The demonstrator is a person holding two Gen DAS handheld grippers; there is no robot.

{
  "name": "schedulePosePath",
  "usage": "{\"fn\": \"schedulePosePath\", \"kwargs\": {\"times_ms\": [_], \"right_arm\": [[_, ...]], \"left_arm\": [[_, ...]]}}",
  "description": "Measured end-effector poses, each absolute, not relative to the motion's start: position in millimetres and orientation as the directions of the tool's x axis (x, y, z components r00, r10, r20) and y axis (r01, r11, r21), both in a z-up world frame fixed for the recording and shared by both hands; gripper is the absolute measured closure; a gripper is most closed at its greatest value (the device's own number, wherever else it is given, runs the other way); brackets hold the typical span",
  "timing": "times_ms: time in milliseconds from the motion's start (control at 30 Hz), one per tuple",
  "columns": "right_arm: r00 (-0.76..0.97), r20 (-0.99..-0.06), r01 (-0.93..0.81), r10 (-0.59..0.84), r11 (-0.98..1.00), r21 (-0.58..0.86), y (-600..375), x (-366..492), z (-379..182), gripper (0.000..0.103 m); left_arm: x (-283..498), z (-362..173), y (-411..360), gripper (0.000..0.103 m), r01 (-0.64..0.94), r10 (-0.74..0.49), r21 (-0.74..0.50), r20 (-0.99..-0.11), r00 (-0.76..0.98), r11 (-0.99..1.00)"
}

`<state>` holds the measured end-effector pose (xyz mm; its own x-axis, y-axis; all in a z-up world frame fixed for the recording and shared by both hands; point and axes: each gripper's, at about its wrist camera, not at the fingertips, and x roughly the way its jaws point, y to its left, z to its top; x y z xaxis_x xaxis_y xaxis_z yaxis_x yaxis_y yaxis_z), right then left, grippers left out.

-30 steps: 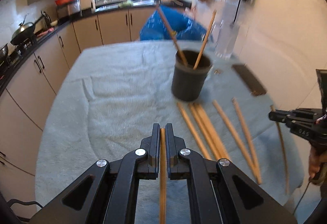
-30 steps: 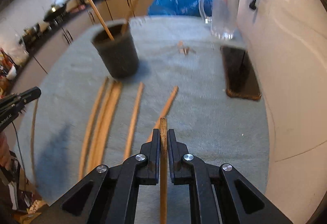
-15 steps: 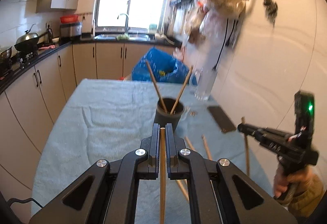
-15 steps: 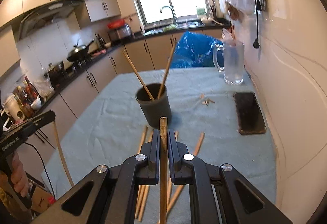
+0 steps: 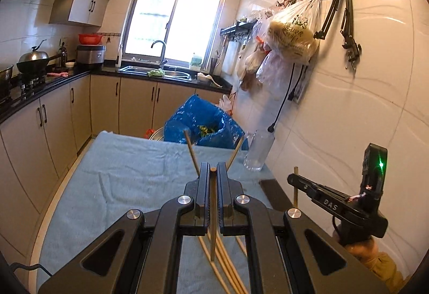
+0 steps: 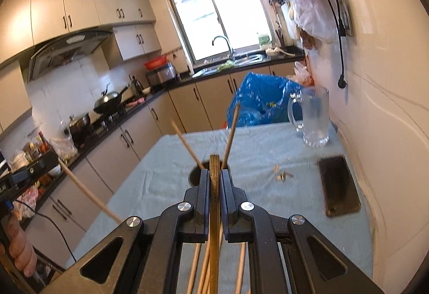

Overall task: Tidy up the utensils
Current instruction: 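Carry the chopstick upright over the black holder and open the left tool, then move the open left tool back to the loose chopsticks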

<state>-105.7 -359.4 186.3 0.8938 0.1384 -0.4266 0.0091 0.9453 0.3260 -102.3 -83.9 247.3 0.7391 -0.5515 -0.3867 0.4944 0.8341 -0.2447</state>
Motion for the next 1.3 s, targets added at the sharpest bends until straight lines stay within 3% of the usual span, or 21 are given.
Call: {"fn": "schedulePosePath", "kwargs": {"times_ms": [367, 633, 933, 1100, 1200, 1233, 1300], "right_arm": [[0.974, -0.219, 0.024, 0.054, 0.941, 0.337, -361.0, -32.6, 243.0, 0.095], [0.986, -0.147, 0.122, -0.078, 0.938, 0.324, -360.8, 30.8, 244.7, 0.095], [0.965, -0.241, 0.175, -0.105, 0.941, 0.29, -358.0, 70.6, 192.8, 0.095], [0.952, -0.298, 0.166, -0.074, 0.94, 0.297, -359.3, 70.4, 172.0, 0.094], [0.947, -0.314, 0.167, -0.068, 0.939, 0.302, -360.0, 67.4, 169.2, 0.081], [0.947, -0.314, 0.166, -0.065, 0.937, 0.306, -361.0, 65.1, 170.9, 0.072], [0.95, -0.307, 0.162, -0.06, 0.934, 0.318, -363.5, 56.8, 176.8, 0.067]], "left_arm": [[-53.0, 303.1, -113.1, 0.099, 0.499, -0.534, -0.191, -0.303, 0.789, 0.846], [13.2, 303.4, -150.4, 0.099, 0.472, -0.501, -0.171, -0.339, 0.796, 0.865], [73.1, 240.8, -177.0, 0.099, 0.408, -0.443, -0.186, -0.507, 0.74, 0.894], [71.6, 233.9, -172.5, 0.099, 0.407, -0.456, -0.213, -0.518, 0.724, 0.888], [63.3, 238.9, -167.2, 0.093, 0.406, -0.457, -0.214, -0.506, 0.732, 0.888], [58.7, 241.2, -164.2, 0.086, 0.406, -0.458, -0.217, -0.501, 0.734, 0.888], [48.3, 246.4, -157.4, 0.079, 0.404, -0.462, -0.226, -0.488, 0.741, 0.886]]}}
